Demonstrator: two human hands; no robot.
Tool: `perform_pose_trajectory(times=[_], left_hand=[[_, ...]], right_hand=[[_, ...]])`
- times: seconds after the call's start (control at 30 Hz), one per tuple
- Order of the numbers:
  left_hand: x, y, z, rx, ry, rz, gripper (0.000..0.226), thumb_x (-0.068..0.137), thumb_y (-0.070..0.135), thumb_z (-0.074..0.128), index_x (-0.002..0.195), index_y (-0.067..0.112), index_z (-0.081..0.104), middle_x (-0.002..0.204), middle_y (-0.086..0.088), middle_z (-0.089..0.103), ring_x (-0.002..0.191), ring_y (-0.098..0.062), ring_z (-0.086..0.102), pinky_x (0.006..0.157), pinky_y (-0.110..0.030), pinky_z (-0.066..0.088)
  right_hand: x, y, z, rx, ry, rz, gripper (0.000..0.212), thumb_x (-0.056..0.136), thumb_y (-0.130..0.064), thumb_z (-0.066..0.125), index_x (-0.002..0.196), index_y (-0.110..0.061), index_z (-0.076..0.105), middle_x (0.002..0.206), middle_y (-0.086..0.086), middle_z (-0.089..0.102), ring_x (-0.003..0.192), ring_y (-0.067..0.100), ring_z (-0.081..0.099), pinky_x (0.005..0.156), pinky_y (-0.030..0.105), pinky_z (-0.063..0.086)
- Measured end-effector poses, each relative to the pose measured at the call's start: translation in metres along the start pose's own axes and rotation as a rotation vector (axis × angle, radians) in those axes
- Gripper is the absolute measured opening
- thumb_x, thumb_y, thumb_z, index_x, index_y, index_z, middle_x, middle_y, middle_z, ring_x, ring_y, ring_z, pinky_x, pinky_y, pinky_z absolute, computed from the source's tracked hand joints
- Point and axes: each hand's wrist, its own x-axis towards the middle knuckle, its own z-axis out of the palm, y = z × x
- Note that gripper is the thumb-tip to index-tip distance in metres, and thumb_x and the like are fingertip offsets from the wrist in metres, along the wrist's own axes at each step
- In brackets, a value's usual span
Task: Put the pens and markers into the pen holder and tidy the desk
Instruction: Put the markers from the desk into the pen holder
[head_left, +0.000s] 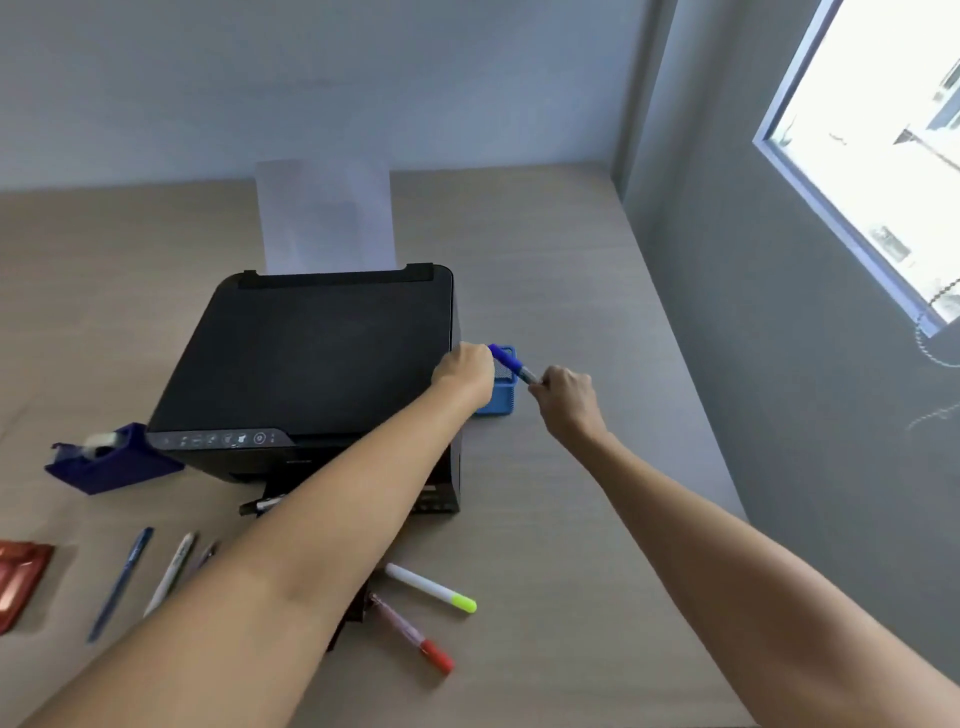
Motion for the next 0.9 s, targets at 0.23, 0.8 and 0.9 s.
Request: perform_pose_trajectory(times=[0.23,0.8,0.9], left_hand=[[0.042,0.011,0.011,0.019,-0.042,0.021,0.03,0.085,0.002,0.062,0.115,0.002,0.056,0.116,-0.014,0.06,0.105,-0.03,0.062,0.071,-0.033,0.045],[-0.142,-0.106,0.11,-0.106,-0.408,0.368,0.012,0.082,0.015,0.063,0.093,0.014,0.068,0.101,-0.009,0.068,0.093,-0.026,0.066,0.077,-0.03,0.05],[-0.164,-0.116,0.161,0.115,-0.482,0.348,0.021,0.083,0.003,0.057,0.103,0.008,0.057,0.114,-0.014,0.055,0.102,-0.037,0.061,0.074,-0.041,0.046]], right_hand=[[0.035,-0.019,0.011,-0.021,0.029,-0.009,0.043,0.087,-0.012,0.06,0.052,-0.007,0.035,0.068,0.013,0.049,0.059,0.028,0.042,0.041,0.024,0.023],[-0.125,0.062,0.102,-0.094,-0.434,-0.256,0.027,0.081,-0.036,0.07,0.094,-0.013,0.067,0.09,0.009,0.07,0.084,0.028,0.065,0.068,0.029,0.047],[-0.146,0.071,0.13,-0.319,-0.484,-0.351,0.042,0.077,-0.046,0.068,0.102,-0.014,0.058,0.103,0.007,0.06,0.097,0.026,0.054,0.073,0.032,0.046]])
